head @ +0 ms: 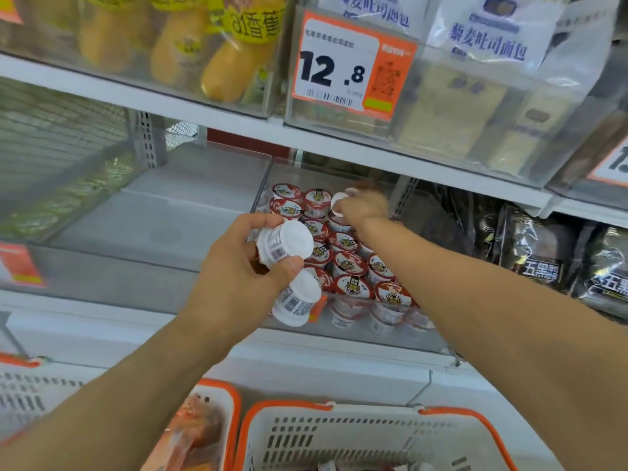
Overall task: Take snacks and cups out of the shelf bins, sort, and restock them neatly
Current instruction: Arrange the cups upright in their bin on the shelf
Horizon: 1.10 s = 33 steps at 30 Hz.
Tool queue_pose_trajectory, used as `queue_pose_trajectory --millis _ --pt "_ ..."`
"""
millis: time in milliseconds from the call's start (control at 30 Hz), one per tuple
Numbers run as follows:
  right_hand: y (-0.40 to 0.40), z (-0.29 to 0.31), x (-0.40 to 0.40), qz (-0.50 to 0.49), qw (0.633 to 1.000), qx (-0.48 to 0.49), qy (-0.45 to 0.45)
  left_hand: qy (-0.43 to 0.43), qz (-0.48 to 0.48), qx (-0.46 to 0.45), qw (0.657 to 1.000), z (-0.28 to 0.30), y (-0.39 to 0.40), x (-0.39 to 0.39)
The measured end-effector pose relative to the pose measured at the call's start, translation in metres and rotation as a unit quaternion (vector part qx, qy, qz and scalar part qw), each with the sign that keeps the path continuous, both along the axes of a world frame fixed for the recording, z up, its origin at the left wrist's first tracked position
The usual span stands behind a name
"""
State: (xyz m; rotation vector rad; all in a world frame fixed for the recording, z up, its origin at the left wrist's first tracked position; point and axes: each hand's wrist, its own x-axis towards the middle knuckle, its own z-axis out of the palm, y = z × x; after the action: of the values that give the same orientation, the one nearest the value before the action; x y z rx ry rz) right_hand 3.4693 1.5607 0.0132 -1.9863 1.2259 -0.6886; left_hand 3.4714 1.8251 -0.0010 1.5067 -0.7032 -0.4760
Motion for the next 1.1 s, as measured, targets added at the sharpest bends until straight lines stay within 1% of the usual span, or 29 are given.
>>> queue_pose_trajectory --millis 67,133,233,300,367,433,567,667,767,867,1000,1100 --pt "0.007 -0.006 -0.010 0.014 0.999 -0.037 -0.021 0.004 0.001 0.001 1.000 0.001 -0.001 -0.001" --pt "0.014 -0.014 -0.016 0.067 0.995 -0.052 -0.043 0.007 0.003 0.000 1.000 0.001 -0.002 -0.003" --pt "0.022 -0.024 -0.020 0.164 0.984 -0.066 -0.040 0.011 -0.001 -0.003 1.000 0.000 -0.001 -0.004" --pt "0.023 -0.027 -0.020 0.201 0.972 -0.122 0.008 0.012 -0.004 -0.006 1.000 -0.001 0.000 -0.004" --pt "0.023 -0.029 -0.021 0.214 0.959 -0.177 0.062 0.015 -0.006 -0.002 1.000 0.000 0.000 -0.004" --pt "0.023 -0.026 -0.022 0.219 0.951 -0.198 0.089 0.015 -0.005 0.004 1.000 0.001 0.001 -0.004" --pt "0.022 -0.019 -0.023 0.221 0.941 -0.230 0.112 0.016 -0.006 0.016 1.000 0.004 0.004 -0.003" --pt "0.016 -0.020 -0.024 0.259 0.914 -0.270 0.160 0.020 -0.004 0.020 1.000 0.005 0.004 -0.002" --pt "0.007 -0.022 -0.018 0.306 0.892 -0.240 0.230 0.021 -0.008 0.024 0.999 0.004 0.004 -0.001" --pt "0.002 -0.023 -0.009 0.325 0.868 -0.233 0.296 0.021 -0.017 0.030 0.999 0.003 0.004 -0.002" --pt "-0.003 -0.029 0.001 0.326 0.859 -0.245 0.309 0.017 -0.019 0.031 0.999 0.000 0.004 0.000" --pt "-0.007 -0.026 0.003 0.334 0.854 -0.235 0.323 0.016 -0.011 0.029 0.999 0.001 0.005 0.002"
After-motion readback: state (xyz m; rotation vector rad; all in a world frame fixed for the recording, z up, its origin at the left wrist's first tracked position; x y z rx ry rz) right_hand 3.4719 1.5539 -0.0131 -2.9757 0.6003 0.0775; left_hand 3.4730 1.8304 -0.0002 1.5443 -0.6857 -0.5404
